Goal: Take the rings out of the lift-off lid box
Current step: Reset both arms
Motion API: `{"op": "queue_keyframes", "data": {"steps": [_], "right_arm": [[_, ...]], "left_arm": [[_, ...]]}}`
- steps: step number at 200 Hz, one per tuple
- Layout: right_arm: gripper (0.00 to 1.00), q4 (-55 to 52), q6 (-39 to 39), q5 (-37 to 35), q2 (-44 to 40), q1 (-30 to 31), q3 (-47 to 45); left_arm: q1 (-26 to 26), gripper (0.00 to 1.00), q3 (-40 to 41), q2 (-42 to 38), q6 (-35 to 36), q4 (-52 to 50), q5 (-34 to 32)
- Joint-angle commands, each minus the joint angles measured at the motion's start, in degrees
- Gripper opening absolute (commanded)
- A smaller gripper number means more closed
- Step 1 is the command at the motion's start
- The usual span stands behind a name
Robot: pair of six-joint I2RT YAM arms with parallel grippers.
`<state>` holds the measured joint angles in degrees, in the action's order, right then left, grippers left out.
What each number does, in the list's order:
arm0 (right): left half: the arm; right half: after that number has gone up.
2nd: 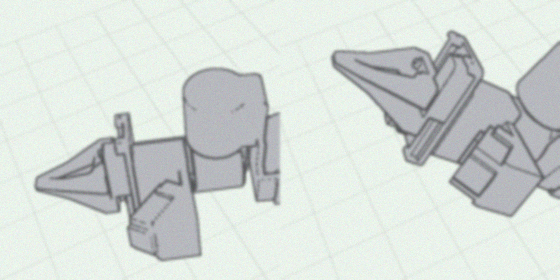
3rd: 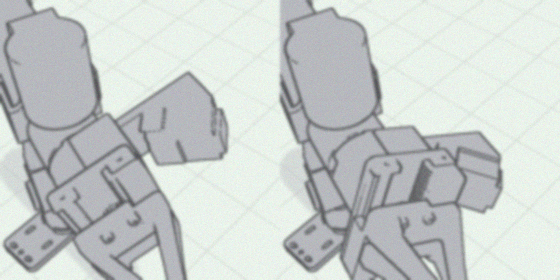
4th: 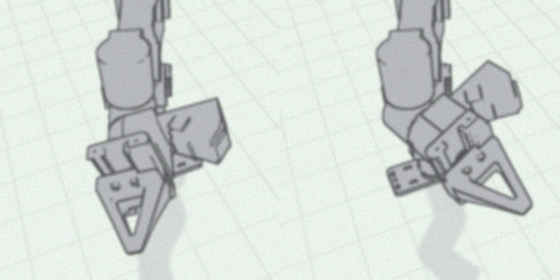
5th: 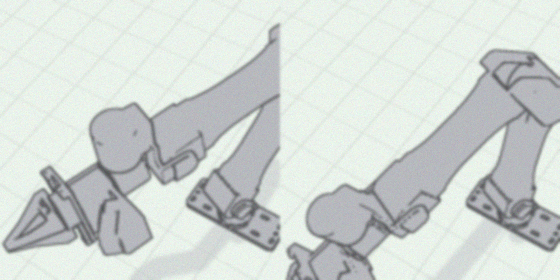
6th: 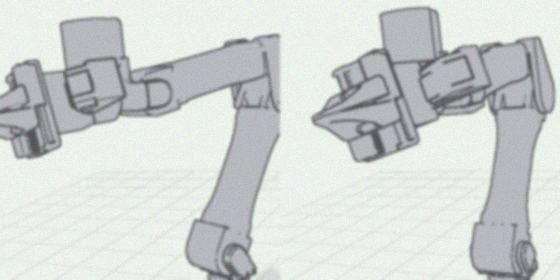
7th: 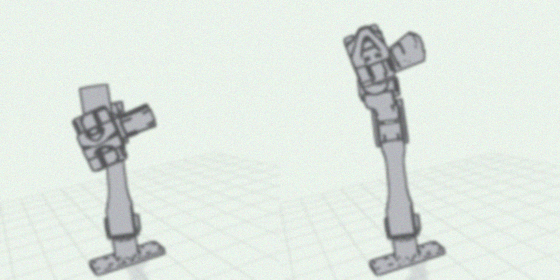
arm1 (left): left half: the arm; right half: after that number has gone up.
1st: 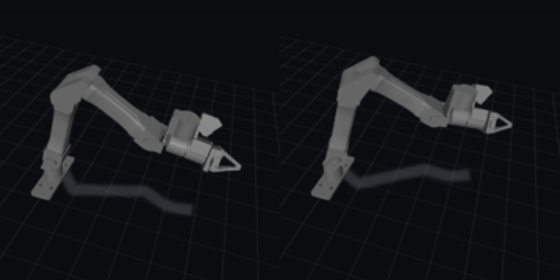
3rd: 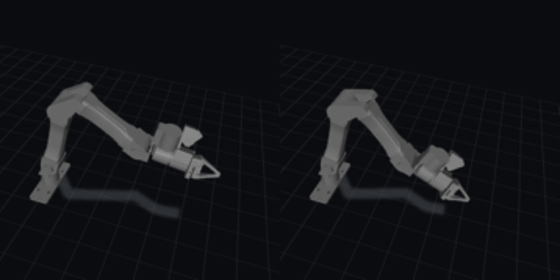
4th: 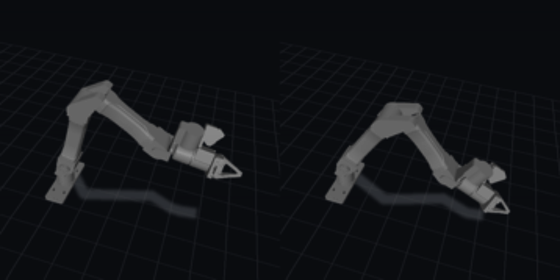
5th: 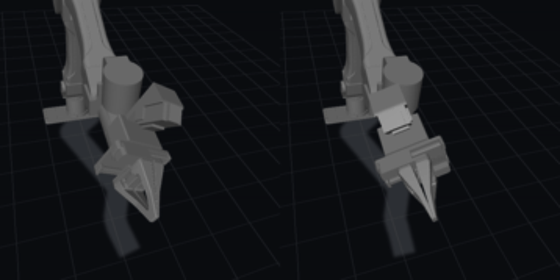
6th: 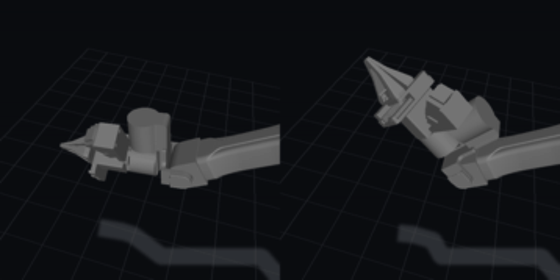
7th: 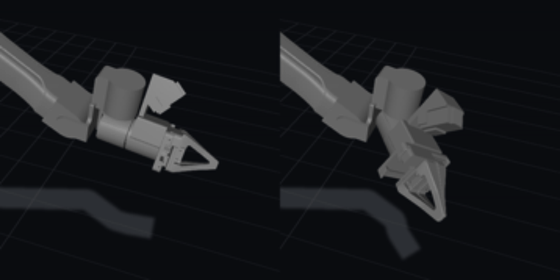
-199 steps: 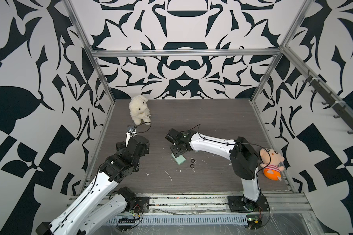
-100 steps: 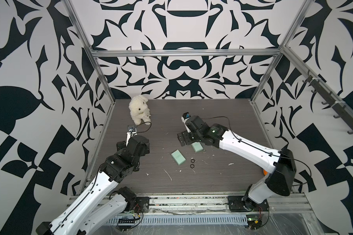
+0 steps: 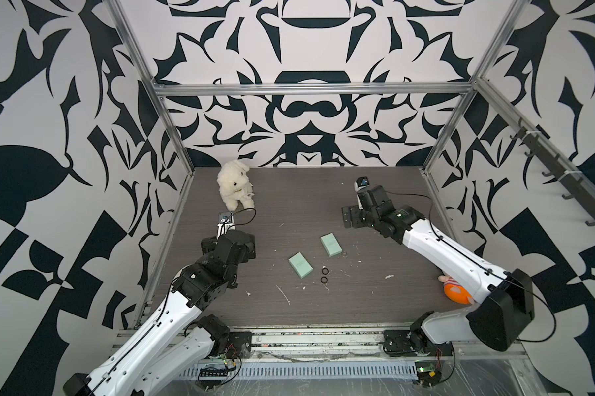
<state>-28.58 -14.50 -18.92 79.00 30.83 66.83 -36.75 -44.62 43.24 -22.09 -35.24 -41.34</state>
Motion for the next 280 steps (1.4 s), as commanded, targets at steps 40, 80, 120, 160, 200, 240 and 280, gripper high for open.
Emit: {"op": "queue_keyframes", "data": {"steps": [40,80,120,160,200,240,280], "right_arm": [[0.98,8.5,3.2,-16.9,-4.7,-5.9,-8.2],[0.99,17.4,1.8,-20.6,-4.8,-12.2,-17.9],[0.99,21.0,-0.8,-22.0,-0.8,-17.4,-20.3],[1.0,32.9,3.1,-20.8,-0.2,-20.8,-26.4],[0.99,45.5,8.3,-19.0,1.1,-22.3,-32.3],[0.99,55.4,10.1,-12.0,3.2,-23.6,-36.5],[0.99,58.0,8.3,-6.9,5.5,-26.3,-36.9]], "left_arm": [[0.1,0.99,3.1,2.9,4.5,16.1,4.2],[2.2,0.99,5.7,7.7,6.3,26.2,2.2],[12.5,0.99,8.5,9.9,3.5,33.9,11.1],[19.8,0.99,9.6,13.4,3.7,37.8,13.9],[22.9,0.99,9.1,18.0,7.1,40.6,13.6],[27.2,0.99,10.7,21.6,7.5,44.0,15.7],[30.3,0.99,12.5,24.8,9.6,47.3,16.7]]}}
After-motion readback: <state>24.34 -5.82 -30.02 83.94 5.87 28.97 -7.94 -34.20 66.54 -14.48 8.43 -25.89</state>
